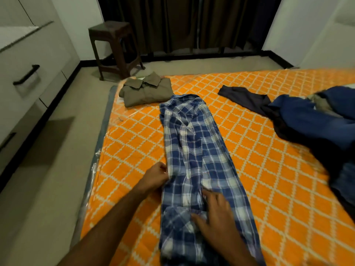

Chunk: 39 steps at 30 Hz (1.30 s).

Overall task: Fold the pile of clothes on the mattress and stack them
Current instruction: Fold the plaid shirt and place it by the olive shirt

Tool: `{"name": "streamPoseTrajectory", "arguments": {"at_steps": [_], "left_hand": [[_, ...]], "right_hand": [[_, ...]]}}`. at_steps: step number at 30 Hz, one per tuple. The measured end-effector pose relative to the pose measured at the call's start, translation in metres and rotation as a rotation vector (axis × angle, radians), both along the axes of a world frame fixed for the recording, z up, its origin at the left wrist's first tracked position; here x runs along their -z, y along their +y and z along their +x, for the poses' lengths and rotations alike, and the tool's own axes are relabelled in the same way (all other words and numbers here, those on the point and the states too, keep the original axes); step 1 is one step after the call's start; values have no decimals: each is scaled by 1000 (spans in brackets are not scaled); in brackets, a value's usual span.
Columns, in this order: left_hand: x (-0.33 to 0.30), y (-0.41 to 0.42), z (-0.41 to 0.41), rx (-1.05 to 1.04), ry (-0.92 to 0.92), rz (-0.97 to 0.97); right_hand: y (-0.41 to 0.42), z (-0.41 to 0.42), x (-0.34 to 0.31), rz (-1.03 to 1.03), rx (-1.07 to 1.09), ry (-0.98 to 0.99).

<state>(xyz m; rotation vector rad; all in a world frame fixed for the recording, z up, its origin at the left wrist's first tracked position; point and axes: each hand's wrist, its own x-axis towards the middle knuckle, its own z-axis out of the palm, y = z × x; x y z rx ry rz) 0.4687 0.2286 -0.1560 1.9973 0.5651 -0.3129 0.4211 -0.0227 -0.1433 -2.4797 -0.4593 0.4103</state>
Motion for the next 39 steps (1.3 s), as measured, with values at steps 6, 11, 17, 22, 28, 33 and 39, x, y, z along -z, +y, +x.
{"name": "streamPoseTrajectory", "arguments": {"at_steps": [6, 11, 17, 22, 28, 33, 39], "left_hand": [[-20, -40, -87, -166, 99, -489], [-20, -70, -143, -56, 4, -442], [-21, -83, -176, -112, -60, -413], [-25, -96, -194, -234, -123, -173], [-22, -89, -192, -233, -251, -11], [-48, -92, -178, -315, -180, -408], [-92, -105, -151, -306, -224, -908]], "right_hand": [[-19, -28, 1, 20, 44, 111], [-36, -32, -16, 247, 67, 184], [-55, -44, -21, 219, -81, 83], [-66, -80, -15, -71, -386, -255], [-46, -88, -2, -316, -502, -513], [-30, -82, -25, -164, -404, -410], [-39, -38, -96, -46, -302, -416]]}}
